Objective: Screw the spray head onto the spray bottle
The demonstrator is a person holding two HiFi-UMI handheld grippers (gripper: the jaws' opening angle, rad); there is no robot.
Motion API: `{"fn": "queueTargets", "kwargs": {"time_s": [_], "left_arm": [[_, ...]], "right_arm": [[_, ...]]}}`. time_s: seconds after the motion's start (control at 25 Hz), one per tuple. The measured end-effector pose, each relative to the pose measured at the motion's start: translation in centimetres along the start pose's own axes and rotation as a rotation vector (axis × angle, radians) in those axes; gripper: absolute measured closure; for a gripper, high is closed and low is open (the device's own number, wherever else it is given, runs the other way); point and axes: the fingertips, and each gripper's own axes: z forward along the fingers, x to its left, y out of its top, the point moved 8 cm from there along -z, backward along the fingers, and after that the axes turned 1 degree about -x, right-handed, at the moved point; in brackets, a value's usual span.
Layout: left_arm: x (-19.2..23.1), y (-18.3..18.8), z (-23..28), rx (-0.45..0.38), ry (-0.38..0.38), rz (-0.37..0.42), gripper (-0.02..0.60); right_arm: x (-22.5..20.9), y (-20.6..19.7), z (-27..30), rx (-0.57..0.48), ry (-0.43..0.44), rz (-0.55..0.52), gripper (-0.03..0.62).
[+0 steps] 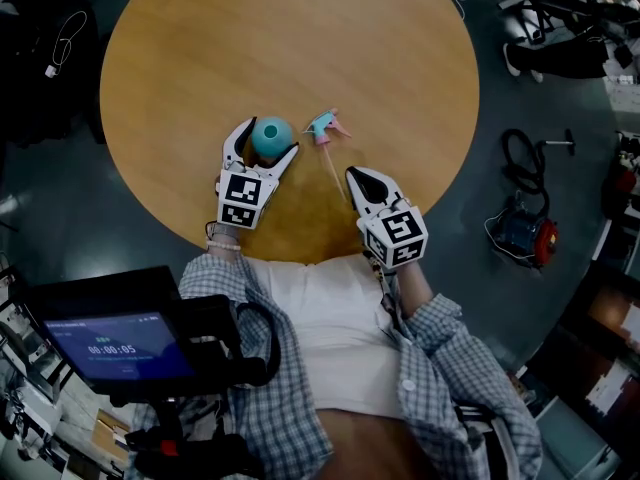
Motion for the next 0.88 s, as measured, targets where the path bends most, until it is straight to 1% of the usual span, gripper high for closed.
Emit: {"fn": "queueTargets", "kwargs": {"time_s": [0.24, 0.44, 0.6, 0.64, 0.72, 0.76, 0.8, 0.88], "left_arm": [[0.0, 0.1, -0.4, -0.005, 0.012, 0.003, 0.169], [0.0, -0.6, -1.3, -0.001, 0.026, 0.012, 0.169], [-0.2, -1.0, -1.9, -0.002, 0.04, -0.008, 0.169], [-0.3, -1.0, -2.1, 0.0, 0.043, -0.012, 0.169], [-0.5, -1.1, -2.5, 0.005, 0.049, -0.014, 0.169], [-0.6, -1.1, -2.6, 0.006, 0.05, -0.016, 0.169], [-0.6, -1.3, -2.7, 0.006, 0.051, -0.018, 0.169], [-0.8, -1.4, -2.9, 0.005, 0.051, -0.021, 0.169]], "right_arm": [[-1.5, 1.4, 1.9, 0.066, 0.0, -0.041, 0.6], [-3.4, 2.6, 5.1, 0.154, -0.038, -0.153, 0.599], [-4.6, 3.7, 7.5, 0.183, -0.035, -0.157, 0.597], [-4.7, 3.9, 8.0, 0.194, -0.024, -0.151, 0.572], [-5.0, 4.2, 9.1, 0.22, 0.008, -0.113, 0.452], [-5.1, 4.2, 9.6, 0.235, 0.022, -0.083, 0.421], [-5.3, 4.0, 10.2, 0.253, 0.03, -0.055, 0.404], [-5.5, 3.7, 11.2, 0.29, 0.023, -0.026, 0.39]]}}
